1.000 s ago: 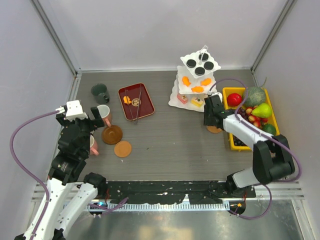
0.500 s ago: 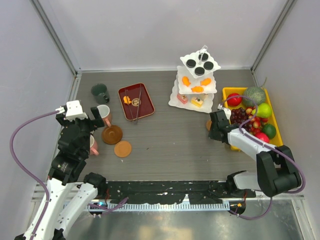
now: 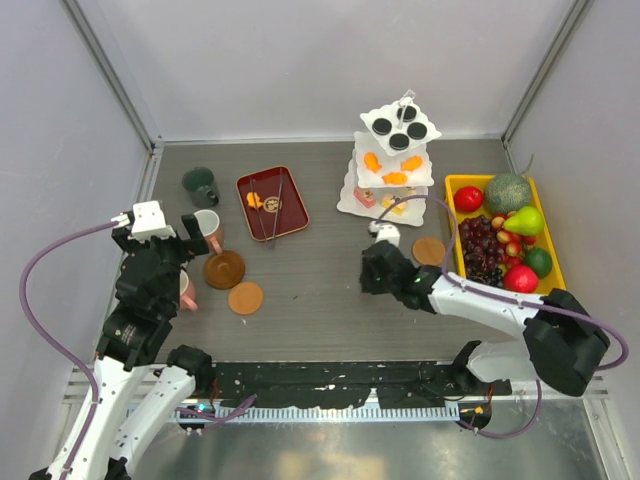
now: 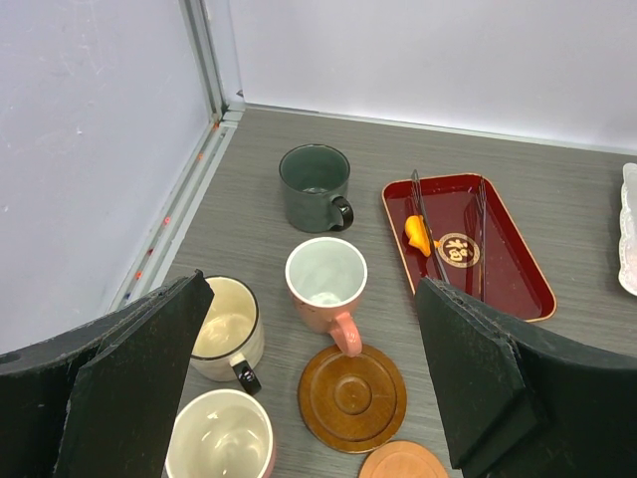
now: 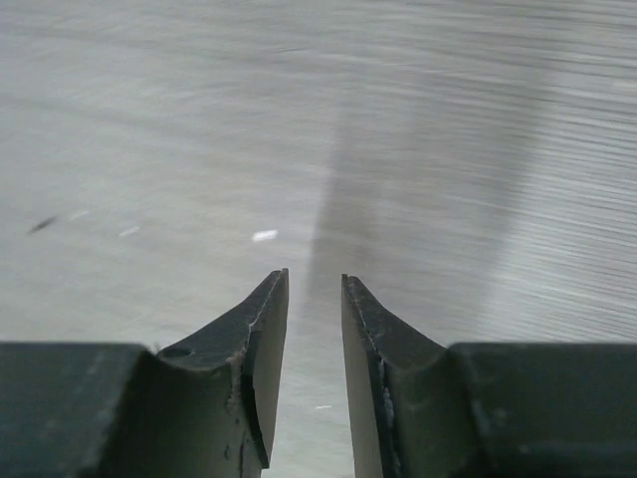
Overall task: Serve the afternoon tea
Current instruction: Move the coaster to the center of the board.
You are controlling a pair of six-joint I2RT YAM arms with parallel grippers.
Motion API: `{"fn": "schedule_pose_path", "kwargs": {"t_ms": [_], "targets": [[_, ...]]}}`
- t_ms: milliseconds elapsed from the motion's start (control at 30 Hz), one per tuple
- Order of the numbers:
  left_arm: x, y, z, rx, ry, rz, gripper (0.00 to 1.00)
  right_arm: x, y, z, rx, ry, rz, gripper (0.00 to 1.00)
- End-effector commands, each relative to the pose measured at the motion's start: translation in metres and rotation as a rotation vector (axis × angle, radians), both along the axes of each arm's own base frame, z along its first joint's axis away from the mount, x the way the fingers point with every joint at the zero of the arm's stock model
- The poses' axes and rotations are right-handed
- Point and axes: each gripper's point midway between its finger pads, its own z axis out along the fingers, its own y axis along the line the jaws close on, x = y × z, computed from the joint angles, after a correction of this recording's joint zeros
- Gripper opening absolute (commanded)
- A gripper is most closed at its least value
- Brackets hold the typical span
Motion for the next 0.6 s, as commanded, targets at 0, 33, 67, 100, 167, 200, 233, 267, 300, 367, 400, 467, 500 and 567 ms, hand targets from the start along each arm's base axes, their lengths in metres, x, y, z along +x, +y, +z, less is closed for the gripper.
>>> {"fn": "schedule_pose_path", "kwargs": {"t_ms": [0,33,67,100,167,200,233,267,300,367,400,467,500,567], "targets": [[0.001,0.001,0.014,-0.016,-0.059,0.007,0.96,-0.005,0.097,0.040,0.149,-0.131,0.158,0.37],[0.001,0.001,0.014,-0.016,-0.058,0.007,0.96,-0.014,0.124,0.040,0.153,-0.133,0.223,0.39],[0.001,0.001,0.014,-0.017,-0.061,0.007,0.96,-0.015,0.141,0.046,0.177,-0.152,0.246,0.40],[0.001,0.001,0.013,-0.016,-0.059,0.008,0.96,-0.022,0.168,0.047,0.171,-0.158,0.309,0.43],[0.001,0.002,0.014,-0.018,-0.063,0.008,0.96,-0.030,0.208,0.052,0.162,-0.173,0.390,0.47],[0.001,0.001,0.014,-0.017,-0.062,0.008,0.96,-0.032,0.221,0.052,0.149,-0.182,0.422,0.48],[0.001,0.002,0.013,-0.017,-0.062,0.011,0.96,-0.036,0.242,0.050,0.140,-0.183,0.454,0.52],[0.001,0.002,0.013,-0.016,-0.062,0.011,0.96,-0.037,0.253,0.053,0.126,-0.198,0.484,0.56],[0.001,0.002,0.014,-0.018,-0.064,0.013,0.96,-0.042,0.271,0.050,0.104,-0.194,0.516,0.58],[0.002,0.002,0.014,-0.018,-0.064,0.010,0.96,-0.043,0.290,0.047,0.062,-0.207,0.553,0.62],[0.001,0.001,0.014,-0.020,-0.065,0.008,0.96,-0.043,0.295,0.045,0.038,-0.221,0.569,0.64],[0.001,0.001,0.014,-0.018,-0.065,0.008,0.96,-0.039,0.306,0.040,-0.005,-0.239,0.580,0.65],[0.001,0.002,0.014,-0.019,-0.068,0.011,0.96,-0.037,0.311,0.033,-0.032,-0.238,0.579,0.65],[0.001,0.003,0.015,-0.019,-0.070,0.014,0.96,-0.033,0.314,0.022,-0.087,-0.233,0.576,0.65]]}}
